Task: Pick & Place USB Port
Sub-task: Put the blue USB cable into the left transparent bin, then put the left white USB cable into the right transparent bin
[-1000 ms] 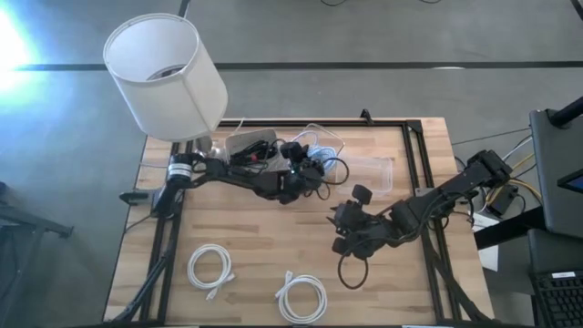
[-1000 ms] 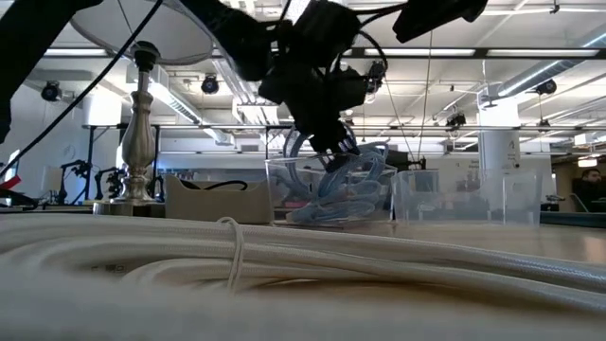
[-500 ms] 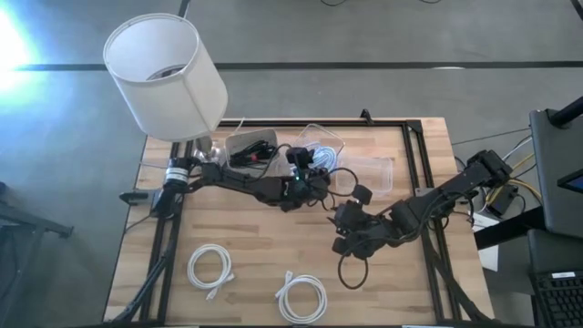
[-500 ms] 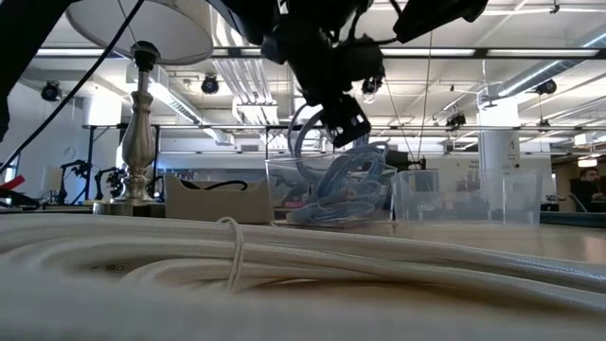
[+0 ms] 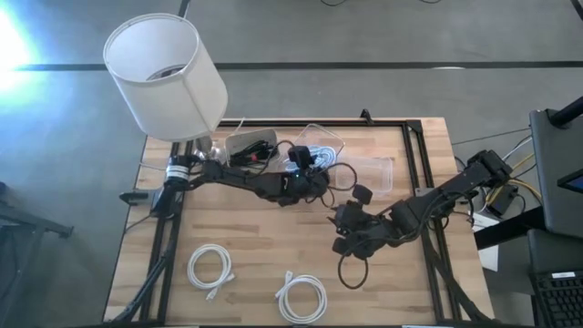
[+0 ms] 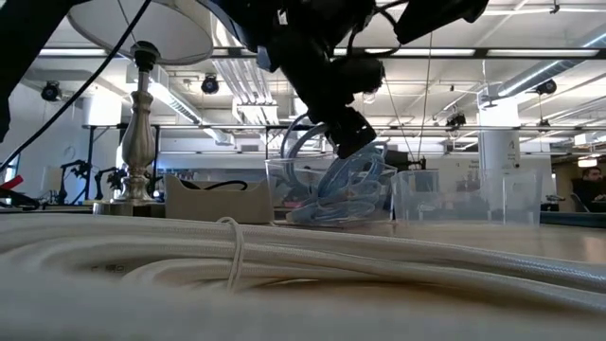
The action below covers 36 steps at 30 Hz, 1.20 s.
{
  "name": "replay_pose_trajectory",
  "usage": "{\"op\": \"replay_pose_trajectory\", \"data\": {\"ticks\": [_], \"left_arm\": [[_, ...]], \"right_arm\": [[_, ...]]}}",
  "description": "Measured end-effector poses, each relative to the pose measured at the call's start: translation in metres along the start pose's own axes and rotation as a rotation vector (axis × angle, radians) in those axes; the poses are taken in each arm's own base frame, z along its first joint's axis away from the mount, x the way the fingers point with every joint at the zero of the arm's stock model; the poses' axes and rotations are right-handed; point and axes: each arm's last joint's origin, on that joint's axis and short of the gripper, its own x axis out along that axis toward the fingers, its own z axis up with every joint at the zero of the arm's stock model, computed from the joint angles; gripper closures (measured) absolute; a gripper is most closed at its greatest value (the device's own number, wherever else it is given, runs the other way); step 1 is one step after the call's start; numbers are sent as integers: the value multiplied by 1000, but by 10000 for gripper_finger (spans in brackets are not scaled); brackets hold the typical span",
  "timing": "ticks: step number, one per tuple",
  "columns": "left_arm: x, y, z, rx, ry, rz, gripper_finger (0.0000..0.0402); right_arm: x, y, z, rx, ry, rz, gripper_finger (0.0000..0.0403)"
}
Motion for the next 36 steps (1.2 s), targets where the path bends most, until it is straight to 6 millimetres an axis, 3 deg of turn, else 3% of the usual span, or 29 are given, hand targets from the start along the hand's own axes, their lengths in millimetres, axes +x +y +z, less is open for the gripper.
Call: {"op": "replay_pose_trajectory", "data": {"ticks": [4,8,12,21,29,36], "left_arm": [[15,10,-6,-56,29,-2,239],[19,9,-9,-89,24,-131,239],[12,6,-2,-99,-33,-240,236],[-3,19,8,-110,-79,-289,227],[-7,32,9,-288,-133,-730,225],[-12,38,8,-267,-124,-748,225]], "right_arm": [[0,0,0,0,0,0,284],[0,0,0,-1,0,0,280],[0,0,0,-4,0,0,278],[0,0,0,-8,0,0,287],[0,0,-1,-9,2,-1,279],[0,0,-1,-10,5,1,281]]}}
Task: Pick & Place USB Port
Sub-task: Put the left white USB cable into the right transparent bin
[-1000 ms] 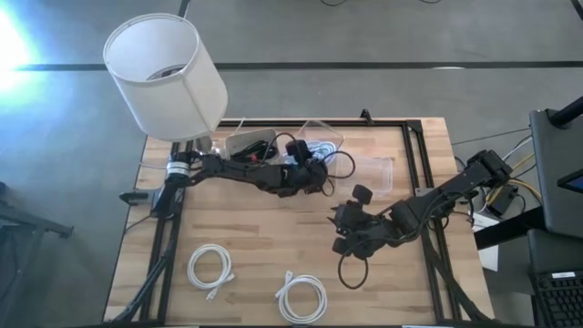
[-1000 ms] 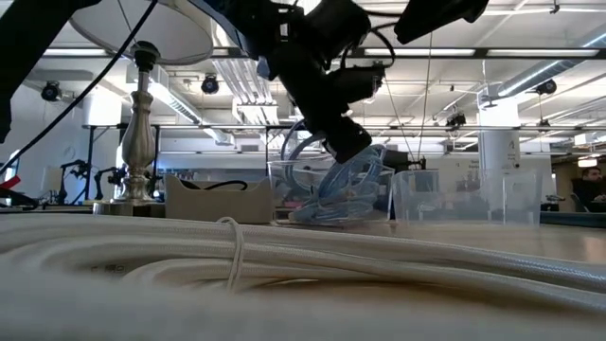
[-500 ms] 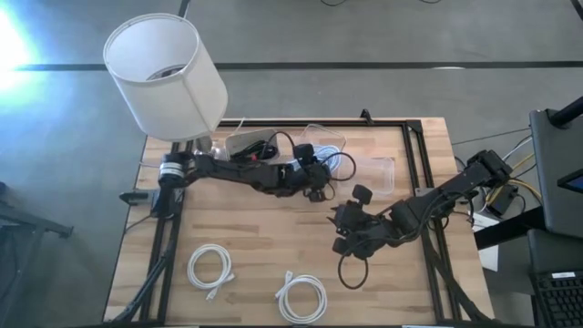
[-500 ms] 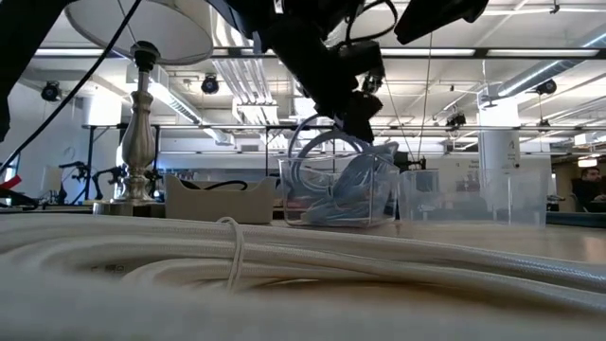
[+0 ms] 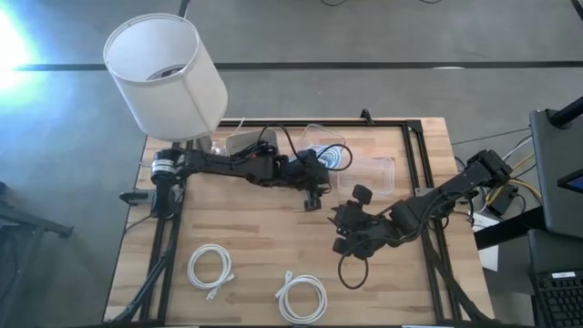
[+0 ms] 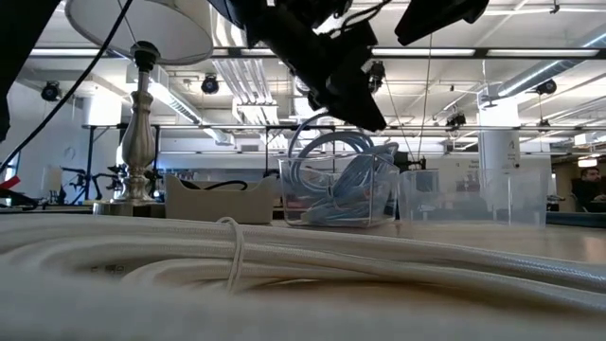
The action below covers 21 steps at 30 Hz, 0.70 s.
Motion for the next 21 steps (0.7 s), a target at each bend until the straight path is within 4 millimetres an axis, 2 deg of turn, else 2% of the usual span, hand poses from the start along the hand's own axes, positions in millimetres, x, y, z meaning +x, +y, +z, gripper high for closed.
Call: {"op": "replay_pose_trajectory", "data": {"ticks": [5,9,14,21], "left_arm": [[-31,-8,4,27,64,-34,225],[-55,-23,-5,69,119,-74,225],[-90,-41,-22,106,132,-129,225],[-145,-47,-60,73,114,-175,225]], "right_arm": [[1,0,-2,-6,9,3,287],[3,0,-5,-12,27,14,285],[5,1,-8,-8,29,17,277],[8,0,-12,-16,38,10,273]]}}
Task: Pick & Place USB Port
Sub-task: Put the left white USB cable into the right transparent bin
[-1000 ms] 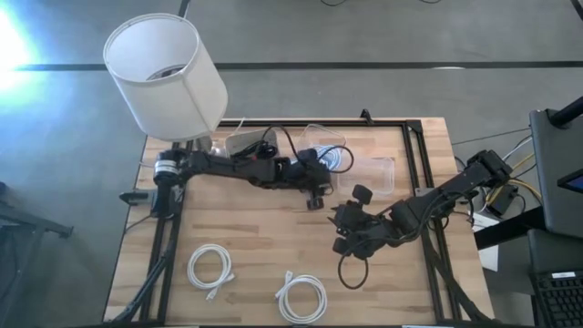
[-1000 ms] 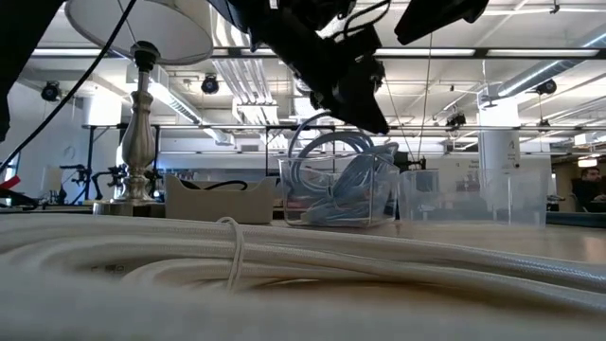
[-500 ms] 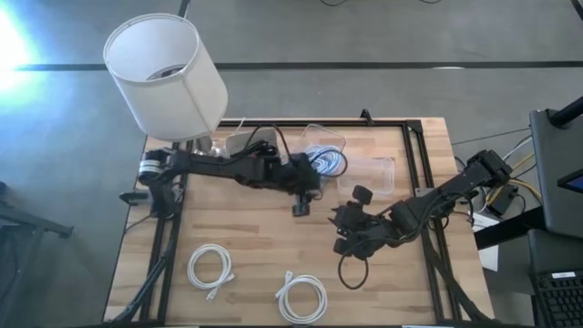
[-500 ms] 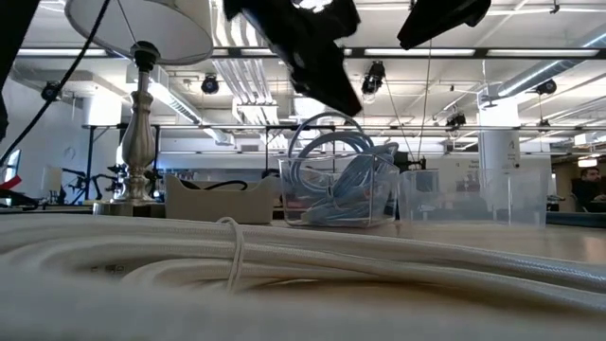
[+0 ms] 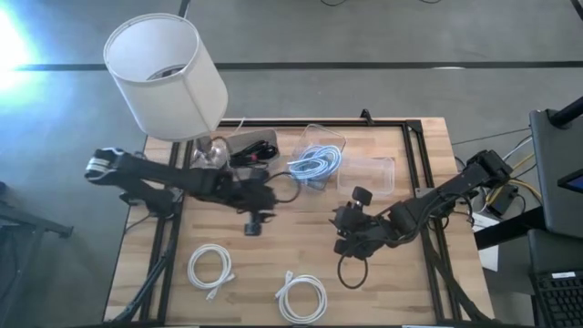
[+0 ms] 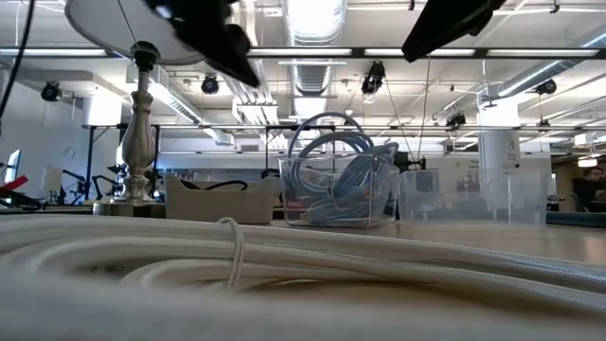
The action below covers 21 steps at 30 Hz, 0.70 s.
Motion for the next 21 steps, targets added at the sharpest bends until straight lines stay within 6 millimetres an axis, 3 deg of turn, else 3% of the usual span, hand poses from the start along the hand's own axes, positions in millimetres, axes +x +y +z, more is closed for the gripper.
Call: {"op": "replay_pose_trajectory", "data": {"ticks": [8,14,21], "left_arm": [[-33,-3,-62,2,152,-115,225],[-31,-12,-111,-145,462,-241,225],[-18,-28,-150,-255,658,-350,229]], "right_arm": [[4,-3,1,-24,5,-14,276],[7,-7,3,-32,9,-26,271],[12,-12,6,-94,17,-43,273]]}}
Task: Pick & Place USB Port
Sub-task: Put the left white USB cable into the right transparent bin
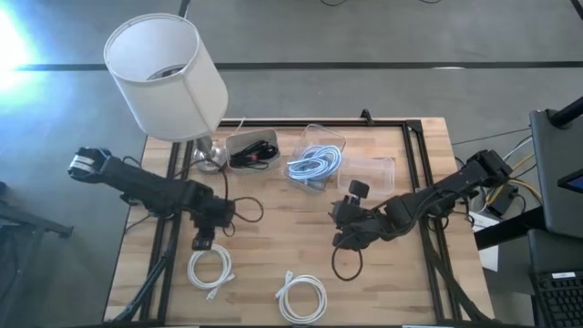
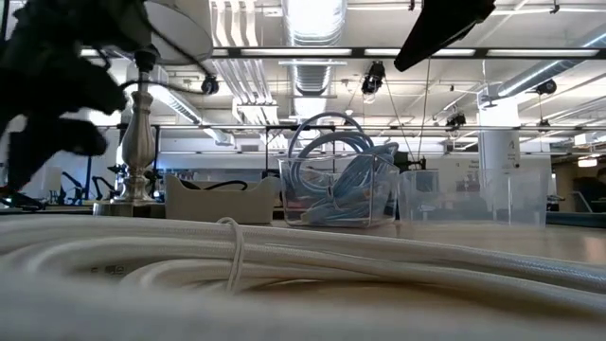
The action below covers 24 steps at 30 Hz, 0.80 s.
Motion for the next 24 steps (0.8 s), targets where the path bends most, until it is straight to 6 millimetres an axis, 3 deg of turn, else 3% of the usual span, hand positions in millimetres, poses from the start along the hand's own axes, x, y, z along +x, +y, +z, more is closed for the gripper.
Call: {"op": "replay_pose_trajectory", "data": {"ticks": [5,11,17,24], "left_arm": [[17,-7,-11,-73,98,-80,238],[34,-15,-8,-78,68,-89,239],[50,-8,-8,-88,68,55,239],[59,-7,-5,-71,90,95,239]], "right_arm": [[5,-6,3,-21,8,-20,269],[11,-12,7,-48,18,-6,268],[13,-13,8,-60,27,19,272],[13,-13,9,-88,22,24,273]]}}
